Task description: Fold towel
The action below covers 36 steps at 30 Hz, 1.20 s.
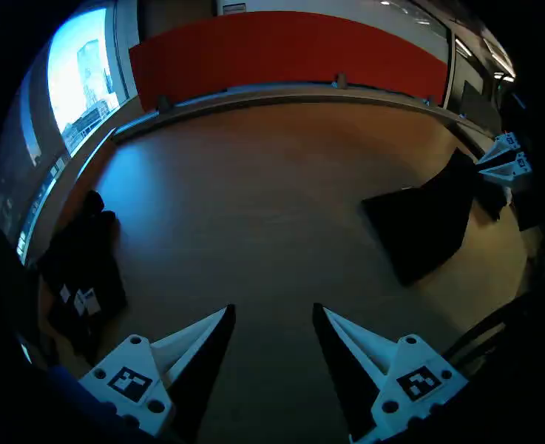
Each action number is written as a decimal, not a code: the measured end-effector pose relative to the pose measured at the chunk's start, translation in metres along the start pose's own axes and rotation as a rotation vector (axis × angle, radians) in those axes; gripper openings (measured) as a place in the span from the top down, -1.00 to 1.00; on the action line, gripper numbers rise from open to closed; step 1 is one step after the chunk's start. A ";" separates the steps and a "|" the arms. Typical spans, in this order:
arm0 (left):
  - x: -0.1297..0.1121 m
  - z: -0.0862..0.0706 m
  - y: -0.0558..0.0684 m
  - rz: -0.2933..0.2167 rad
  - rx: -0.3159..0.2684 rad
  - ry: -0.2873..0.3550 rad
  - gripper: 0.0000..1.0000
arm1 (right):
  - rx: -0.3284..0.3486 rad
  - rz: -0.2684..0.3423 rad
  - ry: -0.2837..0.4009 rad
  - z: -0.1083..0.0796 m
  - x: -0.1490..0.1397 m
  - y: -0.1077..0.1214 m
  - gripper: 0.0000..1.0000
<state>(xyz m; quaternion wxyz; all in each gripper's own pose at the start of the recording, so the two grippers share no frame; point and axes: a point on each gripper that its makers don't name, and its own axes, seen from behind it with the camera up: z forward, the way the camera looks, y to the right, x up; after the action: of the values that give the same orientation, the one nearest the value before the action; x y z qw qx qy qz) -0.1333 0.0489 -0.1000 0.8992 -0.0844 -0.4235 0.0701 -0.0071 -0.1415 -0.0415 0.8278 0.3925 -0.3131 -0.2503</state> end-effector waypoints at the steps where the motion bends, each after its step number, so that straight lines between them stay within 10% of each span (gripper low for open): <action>1: 0.001 -0.001 -0.001 0.000 0.001 0.002 -0.53 | 0.008 -0.004 0.001 0.003 0.002 -0.004 0.89; 21: -0.006 -0.021 -0.031 -0.030 0.049 0.020 -0.53 | 0.193 -0.074 -0.006 0.061 0.027 -0.079 0.89; 36: -0.010 -0.022 -0.034 -0.037 0.056 0.019 -0.53 | 0.214 -0.059 -0.015 0.071 0.025 -0.084 0.84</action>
<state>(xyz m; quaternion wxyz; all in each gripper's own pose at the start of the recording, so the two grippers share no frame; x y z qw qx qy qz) -0.1203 0.0112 -0.1142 0.9064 -0.0523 -0.4141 0.0646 -0.0551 -0.2408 -0.0653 0.7713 0.4856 -0.3323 -0.2425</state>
